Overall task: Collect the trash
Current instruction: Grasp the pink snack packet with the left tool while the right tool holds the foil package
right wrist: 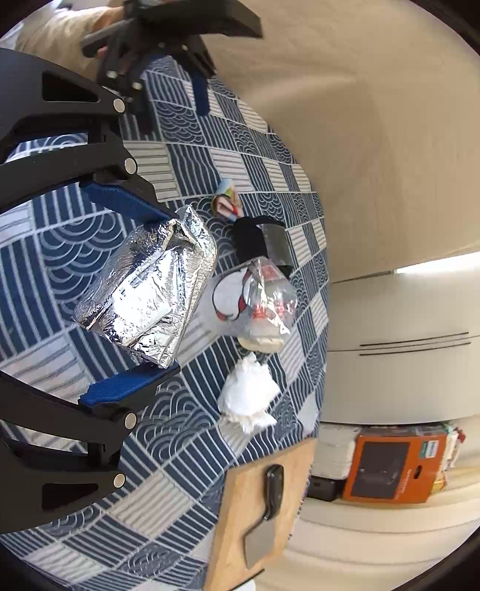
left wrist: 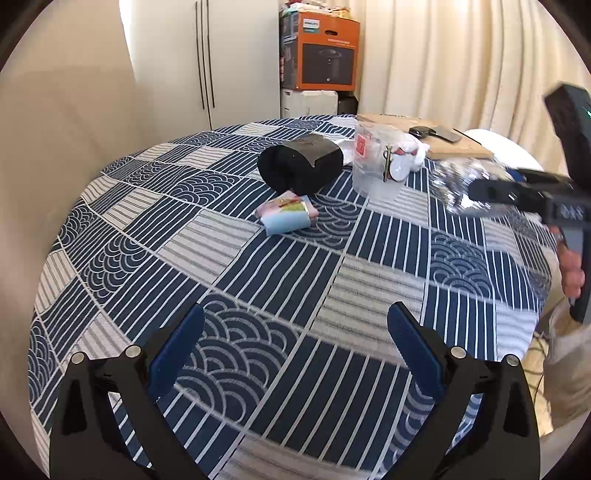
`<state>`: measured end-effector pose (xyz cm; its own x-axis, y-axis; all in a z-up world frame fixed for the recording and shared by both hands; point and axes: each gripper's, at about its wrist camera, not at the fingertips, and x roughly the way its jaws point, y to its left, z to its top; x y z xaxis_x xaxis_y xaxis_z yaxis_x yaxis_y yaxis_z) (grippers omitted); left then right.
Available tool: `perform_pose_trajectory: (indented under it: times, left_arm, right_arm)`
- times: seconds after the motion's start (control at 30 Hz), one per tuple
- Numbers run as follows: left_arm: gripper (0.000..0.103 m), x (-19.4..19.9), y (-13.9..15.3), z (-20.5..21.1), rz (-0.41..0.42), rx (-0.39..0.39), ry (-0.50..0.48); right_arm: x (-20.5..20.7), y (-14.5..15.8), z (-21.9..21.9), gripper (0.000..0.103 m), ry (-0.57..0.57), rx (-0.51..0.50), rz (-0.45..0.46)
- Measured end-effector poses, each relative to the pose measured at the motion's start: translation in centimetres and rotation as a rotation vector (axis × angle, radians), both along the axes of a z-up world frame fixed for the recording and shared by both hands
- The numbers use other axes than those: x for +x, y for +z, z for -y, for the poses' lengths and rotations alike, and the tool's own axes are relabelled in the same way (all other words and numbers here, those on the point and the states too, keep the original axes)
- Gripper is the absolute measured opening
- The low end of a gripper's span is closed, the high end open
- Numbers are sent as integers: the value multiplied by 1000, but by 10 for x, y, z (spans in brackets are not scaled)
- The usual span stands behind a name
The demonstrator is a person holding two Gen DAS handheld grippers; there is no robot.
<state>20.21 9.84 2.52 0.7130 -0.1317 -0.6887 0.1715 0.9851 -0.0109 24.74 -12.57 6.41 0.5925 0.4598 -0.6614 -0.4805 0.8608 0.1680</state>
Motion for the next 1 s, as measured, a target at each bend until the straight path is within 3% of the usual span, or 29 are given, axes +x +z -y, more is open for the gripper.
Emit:
perform_pose_trajectory:
  times: [0.2, 0.3, 0.83, 0.93, 0.97, 1.0]
  left_arm:
    - [97, 23, 3, 1, -26, -68, 30]
    - [97, 35, 4, 7, -30, -25, 59]
    - [96, 102, -1, 20, -107, -58, 91]
    - [84, 113, -8, 16, -145, -54, 99]
    - [73, 117, -11, 15, -167, -58, 91]
    - [53, 118, -9, 15, -151, -31, 109]
  right_arm:
    - [-12, 4, 15, 69, 37, -3, 28]
    - [-16, 5, 20, 69, 59, -1, 37]
    - [-10, -3, 43, 70, 112, -49, 55]
    - [-4, -6, 45, 70, 108, -48, 43]
    - [-3, -7, 45, 70, 104, -49, 41]
    - [-2, -8, 45, 70, 103, -50, 37]
